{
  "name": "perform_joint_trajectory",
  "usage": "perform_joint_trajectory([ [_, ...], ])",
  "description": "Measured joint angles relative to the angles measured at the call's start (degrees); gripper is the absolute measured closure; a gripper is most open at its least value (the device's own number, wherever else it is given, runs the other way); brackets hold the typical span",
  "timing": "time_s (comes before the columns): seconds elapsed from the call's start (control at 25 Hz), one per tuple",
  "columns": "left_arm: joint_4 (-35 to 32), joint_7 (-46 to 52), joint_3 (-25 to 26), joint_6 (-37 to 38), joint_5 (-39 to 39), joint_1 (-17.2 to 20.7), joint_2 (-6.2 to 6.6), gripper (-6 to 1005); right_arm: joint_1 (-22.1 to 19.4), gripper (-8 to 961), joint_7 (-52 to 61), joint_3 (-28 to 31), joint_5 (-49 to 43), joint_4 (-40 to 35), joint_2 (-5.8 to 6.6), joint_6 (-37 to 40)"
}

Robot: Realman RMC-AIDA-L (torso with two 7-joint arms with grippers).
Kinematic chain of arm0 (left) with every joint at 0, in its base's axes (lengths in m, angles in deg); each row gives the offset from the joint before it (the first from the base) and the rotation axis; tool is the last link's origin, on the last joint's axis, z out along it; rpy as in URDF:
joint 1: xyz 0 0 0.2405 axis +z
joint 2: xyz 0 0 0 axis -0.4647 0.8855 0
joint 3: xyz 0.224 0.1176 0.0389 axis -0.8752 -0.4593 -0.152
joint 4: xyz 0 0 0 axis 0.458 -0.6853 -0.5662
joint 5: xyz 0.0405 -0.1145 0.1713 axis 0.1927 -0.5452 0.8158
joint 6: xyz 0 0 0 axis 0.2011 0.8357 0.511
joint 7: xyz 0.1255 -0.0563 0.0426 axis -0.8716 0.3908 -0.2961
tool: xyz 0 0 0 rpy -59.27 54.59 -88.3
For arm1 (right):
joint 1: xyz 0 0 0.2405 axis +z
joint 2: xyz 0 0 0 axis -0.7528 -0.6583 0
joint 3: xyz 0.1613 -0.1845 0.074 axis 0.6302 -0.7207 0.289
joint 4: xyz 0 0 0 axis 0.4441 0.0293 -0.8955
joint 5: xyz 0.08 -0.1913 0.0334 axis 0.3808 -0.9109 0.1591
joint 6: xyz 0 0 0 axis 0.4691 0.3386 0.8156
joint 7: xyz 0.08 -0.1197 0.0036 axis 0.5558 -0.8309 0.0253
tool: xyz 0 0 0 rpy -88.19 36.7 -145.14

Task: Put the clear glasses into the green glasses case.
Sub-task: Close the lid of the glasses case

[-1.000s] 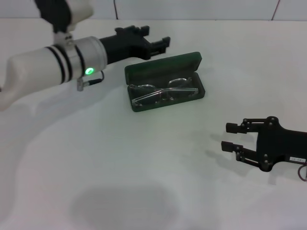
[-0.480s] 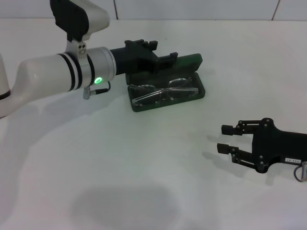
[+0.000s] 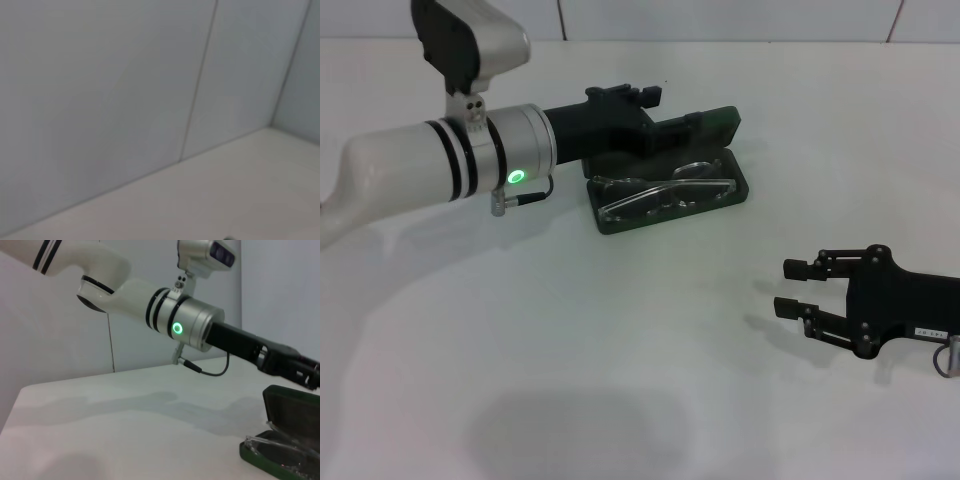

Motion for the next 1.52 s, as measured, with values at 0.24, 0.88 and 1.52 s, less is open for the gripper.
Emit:
perform_joint_trajectory([
  [0.24, -1.2, -2.5, 0.3, -1.2, -4.8, 1.0, 0.07, 292, 0.3, 547, 0.0, 0.0, 0.0, 0.0, -0.03, -0.1],
  [0.88, 1.5, -1.6, -6.8, -14.8, -4.8, -3.9, -0.12, 291, 0.9, 546, 0.0, -0.1, 0.0, 0.0, -0.09, -1.1],
  [1.52, 0.9, -0.7, -12.3, -14.1, -4.7, -2.7, 0.01, 291, 1.6, 546, 0.0, -0.1, 0.0, 0.1, -0.01, -2.6],
])
